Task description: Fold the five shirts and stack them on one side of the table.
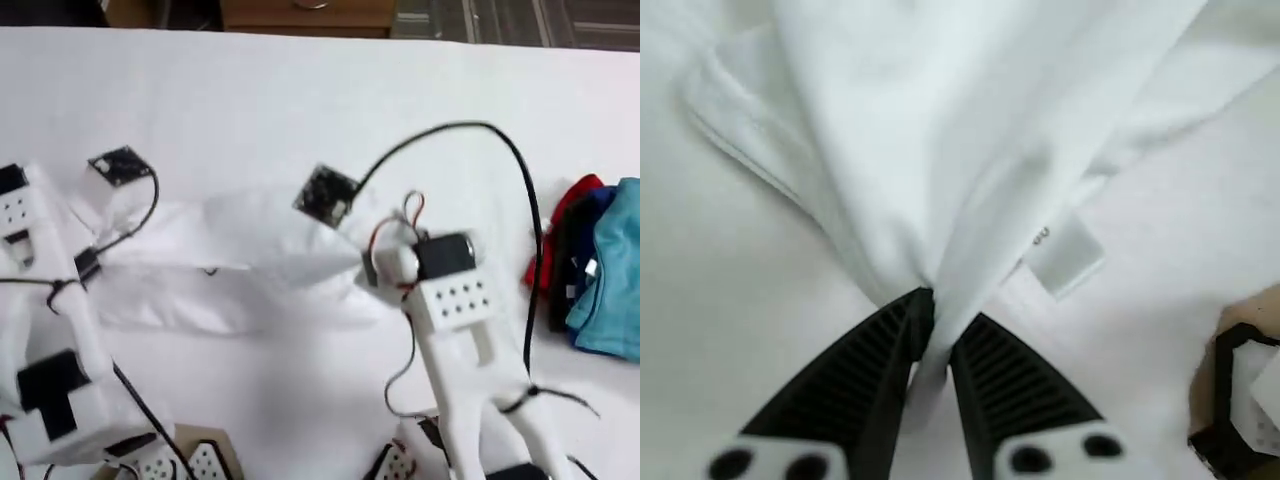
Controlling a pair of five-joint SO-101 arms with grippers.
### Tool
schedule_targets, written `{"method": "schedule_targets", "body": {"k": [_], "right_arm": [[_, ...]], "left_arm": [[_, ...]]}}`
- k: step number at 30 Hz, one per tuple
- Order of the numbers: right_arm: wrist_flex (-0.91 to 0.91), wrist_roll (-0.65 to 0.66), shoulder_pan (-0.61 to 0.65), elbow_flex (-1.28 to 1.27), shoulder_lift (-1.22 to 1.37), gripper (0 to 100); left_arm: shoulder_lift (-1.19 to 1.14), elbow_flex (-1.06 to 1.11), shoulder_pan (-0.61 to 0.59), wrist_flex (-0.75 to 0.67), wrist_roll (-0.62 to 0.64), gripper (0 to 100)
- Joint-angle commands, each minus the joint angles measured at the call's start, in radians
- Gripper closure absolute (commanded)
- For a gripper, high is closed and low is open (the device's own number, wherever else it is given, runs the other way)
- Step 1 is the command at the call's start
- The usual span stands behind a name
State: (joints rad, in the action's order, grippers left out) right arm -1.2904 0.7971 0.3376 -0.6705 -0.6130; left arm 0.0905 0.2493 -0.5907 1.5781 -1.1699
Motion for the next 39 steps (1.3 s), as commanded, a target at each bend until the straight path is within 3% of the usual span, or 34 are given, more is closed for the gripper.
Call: {"method": "schedule_targets", "body": {"k": [1, 7, 13, 26, 29, 34, 39], "right_arm": [[0.015, -0.006, 0.007, -0.072, -0.11, 97.8], [0.036, -0.006, 0.008, -0.196, -0.208, 97.8], [0.177, -0.006, 0.008, -0.359, -0.219, 97.8], [0.421, -0.008, 0.008, -0.62, -0.217, 97.4], [0.418, -0.008, 0.007, -0.626, -0.217, 94.9], [0.404, -0.089, 0.013, -0.617, -0.225, 74.8], [0.401, -0.097, 0.062, -0.542, -0.225, 75.6]], "left_arm": [[0.135, 0.054, -0.012, -0.006, -0.014, 98], [0.264, 0.202, -0.032, -0.02, -0.054, 98], [0.27, 0.397, -0.114, -0.229, -0.129, 98], [0.269, 0.615, -0.1, -0.442, -0.157, 98], [0.278, 0.608, -0.103, -0.437, -0.146, 98], [0.273, 0.44, -0.158, -0.325, -0.133, 94], [0.272, 0.151, -0.18, -0.181, -0.097, 83]]}}
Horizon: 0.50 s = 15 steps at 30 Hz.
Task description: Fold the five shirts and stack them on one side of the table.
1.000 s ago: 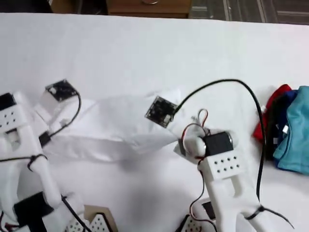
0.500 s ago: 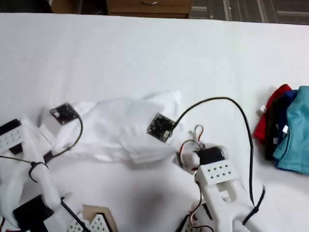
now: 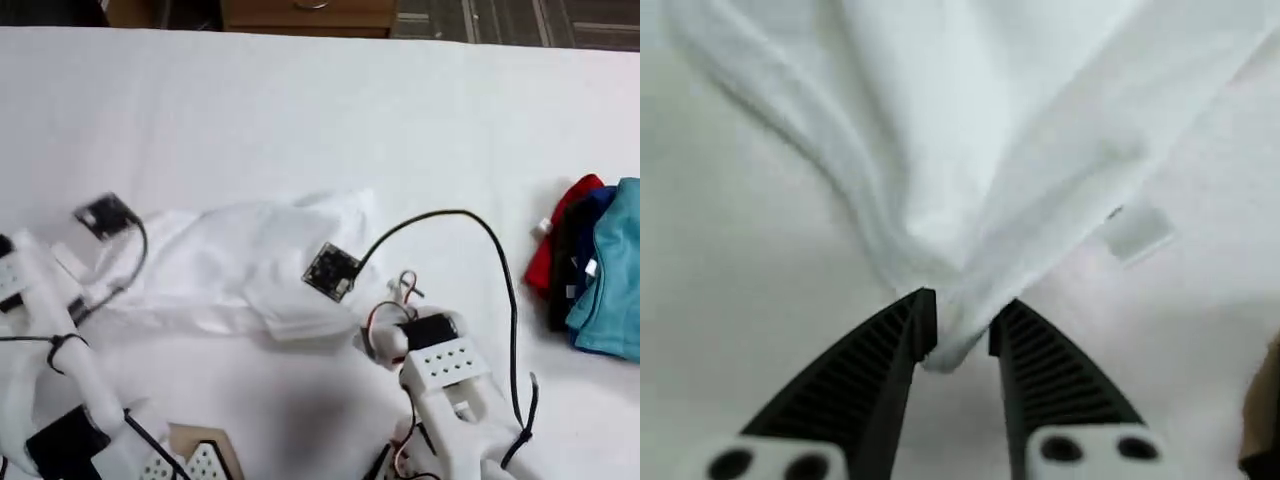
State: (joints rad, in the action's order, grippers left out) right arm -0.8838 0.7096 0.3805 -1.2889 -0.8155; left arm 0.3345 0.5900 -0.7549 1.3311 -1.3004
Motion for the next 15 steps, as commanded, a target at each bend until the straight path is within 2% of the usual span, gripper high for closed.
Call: {"method": "schedule_targets", "body": {"k": [1, 7, 12, 15], "right_arm": [[-0.016, -0.009, 0.024, 0.106, -0.022, 76.9], [-0.061, -0.011, 0.018, 0.275, -0.015, 81.2], [-0.03, -0.031, 0.033, 0.313, 0.041, 81.0], [-0.042, -0.06, 0.03, 0.311, 0.133, 81.0]], "left_arm": [[0.028, -0.239, -0.014, 0.077, 0.06, 82], [-0.06, -0.317, 0.074, 0.075, 0.144, 82], [-0.35, -0.32, 0.183, -0.038, 0.287, 82], [-0.542, -0.355, 0.196, -0.138, 0.338, 82]]}}
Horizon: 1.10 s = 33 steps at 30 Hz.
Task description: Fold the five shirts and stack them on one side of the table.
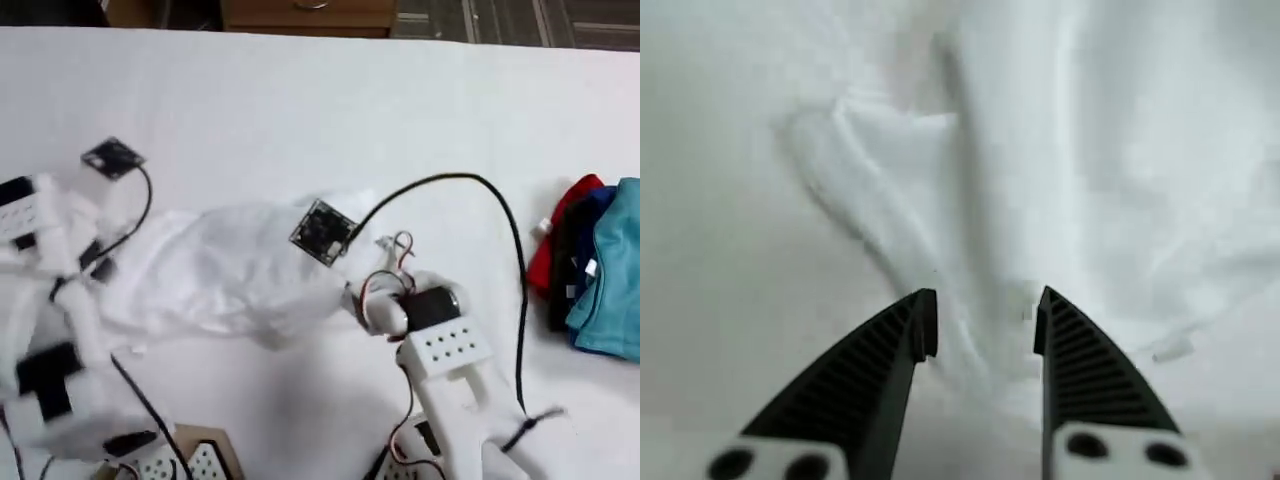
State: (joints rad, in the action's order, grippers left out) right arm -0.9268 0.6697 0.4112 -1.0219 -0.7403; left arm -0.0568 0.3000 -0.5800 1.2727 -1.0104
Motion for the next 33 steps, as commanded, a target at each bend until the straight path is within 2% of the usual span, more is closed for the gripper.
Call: {"method": "schedule_targets", "body": {"k": [1, 6, 12, 16, 20, 24, 27, 33], "right_arm": [[-0.012, -0.017, -0.001, 0.043, 0.085, 81.0], [-0.03, -0.012, 0.007, 0.012, 0.166, 81.0], [-0.03, -0.011, 0.008, -0.08, 0.17, 81.0], [-0.035, -0.011, 0.01, -0.02, 0.156, 81.0], [-0.13, -0.02, 0.067, 0.104, 0.108, 80.9], [-0.206, -0.021, 0.246, 0.166, 0.099, 80.9], [-0.176, -0.021, 0.326, 0.15, 0.142, 80.8], [-0.027, -0.02, 0.34, 0.135, 0.378, 80.0]], "left_arm": [[-0.206, -0.097, 0.02, -0.098, 0.058, 82], [-0.446, -0.381, 0.012, -0.055, 0.106, 82], [-0.647, -0.768, 0.026, 0.149, 0.12, 82], [-0.706, -0.943, 0.026, 0.278, 0.12, 82], [-0.703, -1.013, 0.021, 0.377, 0.118, 82], [-0.677, -1.052, 0.02, 0.446, 0.118, 82], [-0.667, -1.049, 0.02, 0.463, 0.135, 82], [-0.663, -1.047, 0.026, 0.488, 0.161, 82]]}}
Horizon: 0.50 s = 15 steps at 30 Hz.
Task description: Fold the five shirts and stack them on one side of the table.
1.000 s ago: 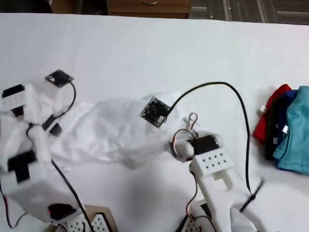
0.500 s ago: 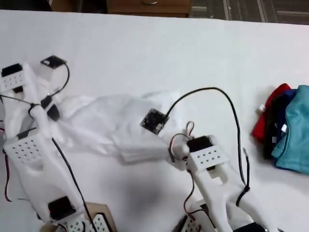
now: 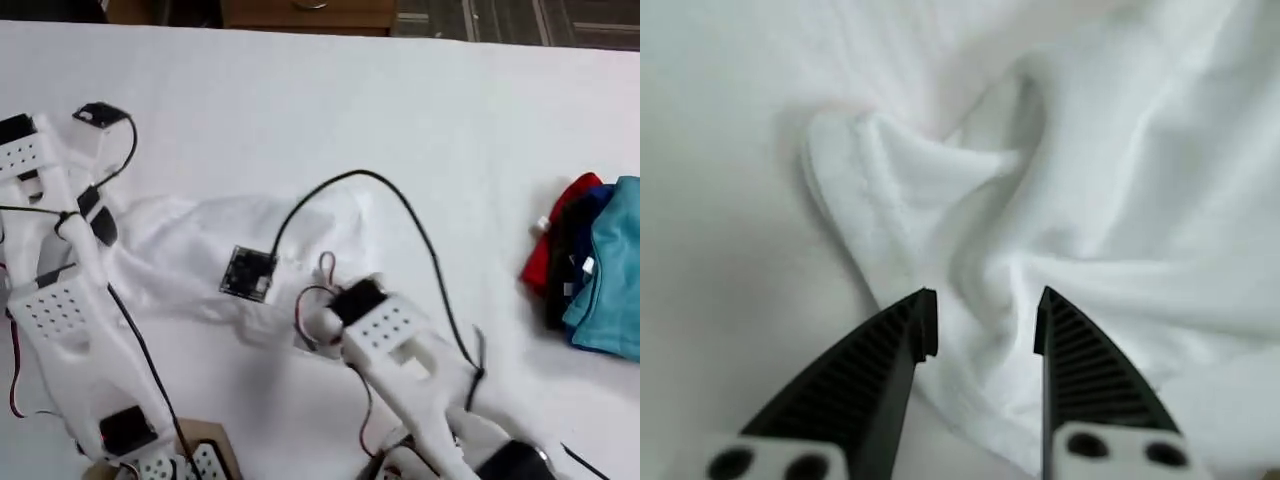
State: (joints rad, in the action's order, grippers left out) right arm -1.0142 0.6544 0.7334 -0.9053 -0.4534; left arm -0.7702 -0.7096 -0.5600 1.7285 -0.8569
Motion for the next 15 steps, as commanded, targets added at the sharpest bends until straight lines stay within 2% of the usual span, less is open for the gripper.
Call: {"method": "schedule_targets", "body": {"k": [1, 8, 15], "right_arm": [[0.082, -0.005, 0.03, 0.028, 0.131, 78.9], [0.104, -0.006, 0.154, 0.115, 0.349, 73.2], [0.094, -0.005, 0.162, 0.187, 0.444, 73.4]], "left_arm": [[0.052, -0.038, 0.008, 0.044, 0.008, 82], [0.055, 0.031, -0.008, 0.055, 0.006, 82], [0.054, 0.12, -0.005, 0.018, 0.005, 82]]}}
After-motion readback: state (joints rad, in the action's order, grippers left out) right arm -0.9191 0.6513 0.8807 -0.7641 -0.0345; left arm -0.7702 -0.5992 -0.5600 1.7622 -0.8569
